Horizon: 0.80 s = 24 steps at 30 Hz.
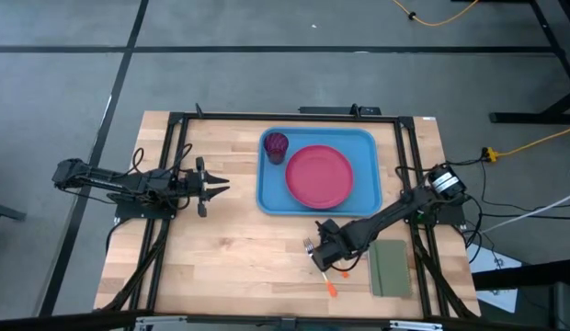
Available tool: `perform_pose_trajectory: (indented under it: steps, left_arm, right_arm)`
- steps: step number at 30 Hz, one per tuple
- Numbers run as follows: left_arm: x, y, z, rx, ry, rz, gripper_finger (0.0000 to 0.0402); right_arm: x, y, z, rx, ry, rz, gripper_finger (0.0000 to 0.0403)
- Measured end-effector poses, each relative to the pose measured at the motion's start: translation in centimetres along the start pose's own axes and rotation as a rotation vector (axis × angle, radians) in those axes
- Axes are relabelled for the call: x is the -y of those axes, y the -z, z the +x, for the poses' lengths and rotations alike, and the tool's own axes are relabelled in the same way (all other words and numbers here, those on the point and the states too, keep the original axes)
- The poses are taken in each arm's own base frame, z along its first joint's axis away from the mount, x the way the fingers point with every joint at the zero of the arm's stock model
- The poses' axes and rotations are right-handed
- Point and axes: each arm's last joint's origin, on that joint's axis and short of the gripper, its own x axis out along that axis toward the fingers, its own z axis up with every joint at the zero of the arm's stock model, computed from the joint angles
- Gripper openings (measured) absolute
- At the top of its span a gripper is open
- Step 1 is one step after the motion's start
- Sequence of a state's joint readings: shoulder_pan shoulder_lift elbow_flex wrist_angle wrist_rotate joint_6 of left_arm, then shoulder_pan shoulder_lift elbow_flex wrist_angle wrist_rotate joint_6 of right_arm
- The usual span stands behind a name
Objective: Pick and place plate/cup/fork/spoon on tray
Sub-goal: Put the orange spoon on the blue tray to the right of the pink plate
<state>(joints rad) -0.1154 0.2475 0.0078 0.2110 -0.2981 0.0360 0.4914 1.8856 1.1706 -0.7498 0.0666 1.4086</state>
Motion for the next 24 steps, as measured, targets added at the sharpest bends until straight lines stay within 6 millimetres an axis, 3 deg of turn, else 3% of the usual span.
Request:
perform_pose_trajectory:
  steps: [18,24]
  left_arm:
    - [0.0,0.0,0.0,0.0,0.0,0.0,0.0082]
    - [0.0,0.0,0.0,0.0,0.0,0.0,0.0082]
  right_arm:
    - [0.31,-0.45,0.39,0.006,0.037,-0.044,0.0135]
    - [0.48,-0.71,0.41,0.004,0.05,-0.035,0.0104]
